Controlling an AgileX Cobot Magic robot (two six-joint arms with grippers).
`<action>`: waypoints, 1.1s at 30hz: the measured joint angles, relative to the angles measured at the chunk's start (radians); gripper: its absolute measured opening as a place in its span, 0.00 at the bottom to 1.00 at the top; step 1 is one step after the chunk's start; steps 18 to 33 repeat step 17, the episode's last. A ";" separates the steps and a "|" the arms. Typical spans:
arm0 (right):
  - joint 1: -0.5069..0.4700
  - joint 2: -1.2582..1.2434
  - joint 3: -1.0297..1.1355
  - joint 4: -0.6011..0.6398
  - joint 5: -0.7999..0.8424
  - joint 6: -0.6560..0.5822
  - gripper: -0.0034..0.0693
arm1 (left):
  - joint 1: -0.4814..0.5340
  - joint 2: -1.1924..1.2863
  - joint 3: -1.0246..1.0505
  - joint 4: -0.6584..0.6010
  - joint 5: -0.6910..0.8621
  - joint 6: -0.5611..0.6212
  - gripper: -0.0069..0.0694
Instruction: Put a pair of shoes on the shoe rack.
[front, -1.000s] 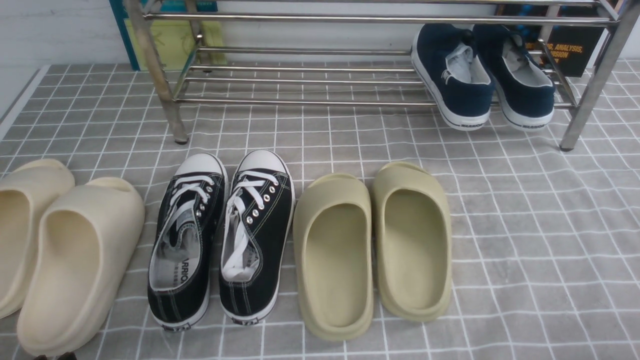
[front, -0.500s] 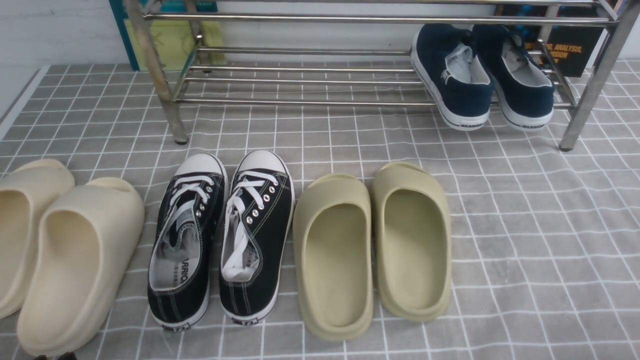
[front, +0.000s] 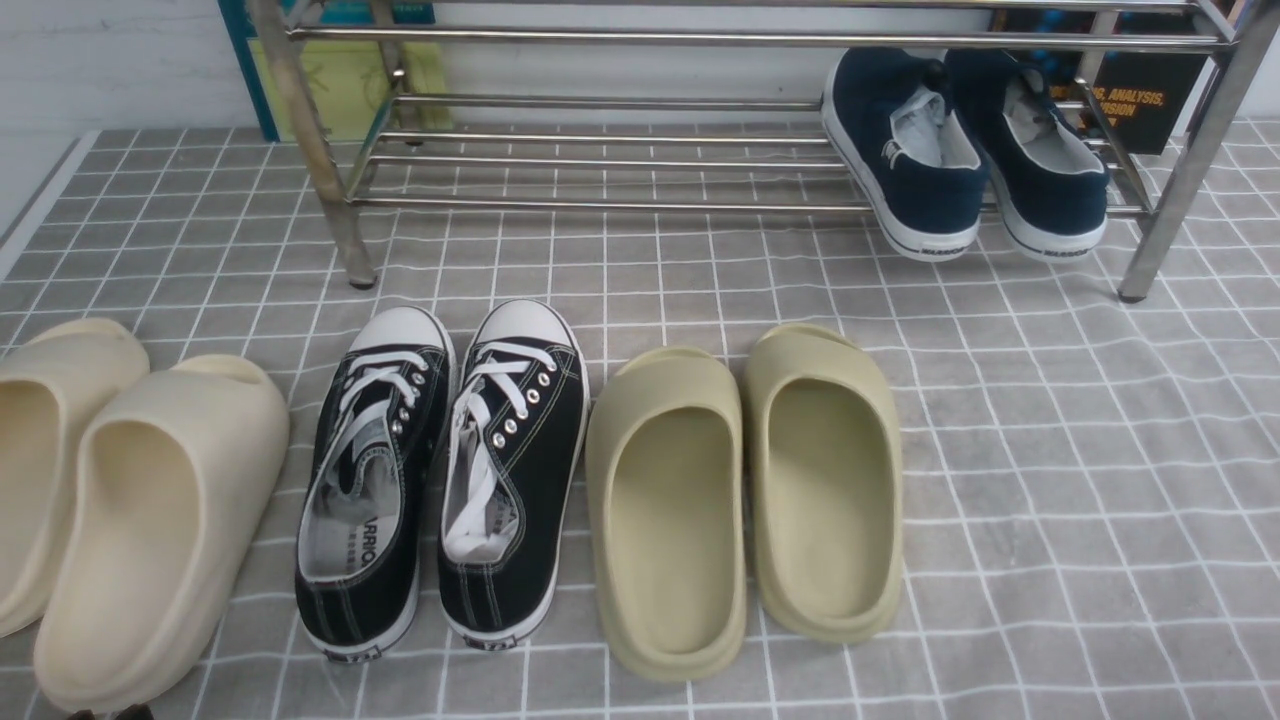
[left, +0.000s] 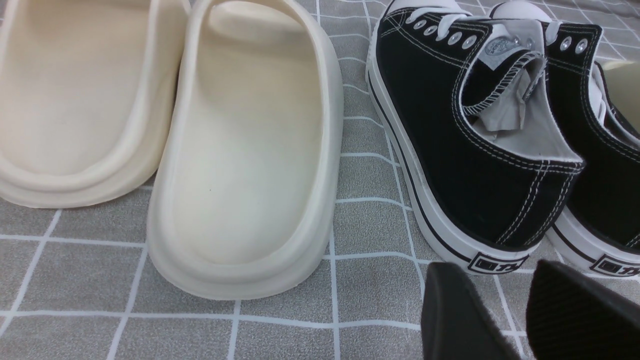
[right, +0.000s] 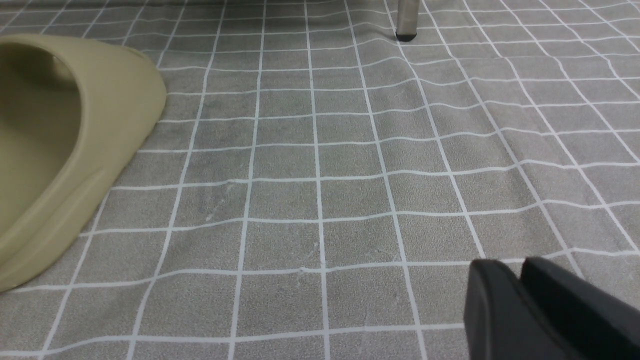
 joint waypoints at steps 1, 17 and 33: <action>0.000 0.000 0.000 0.000 0.000 0.000 0.20 | 0.000 0.000 0.000 0.000 0.000 0.000 0.40; 0.000 0.000 0.000 0.000 0.000 0.000 0.22 | 0.000 0.000 0.000 0.000 0.000 0.000 0.40; 0.000 0.000 0.000 0.000 0.000 0.000 0.22 | 0.000 0.000 0.000 0.000 0.000 0.000 0.40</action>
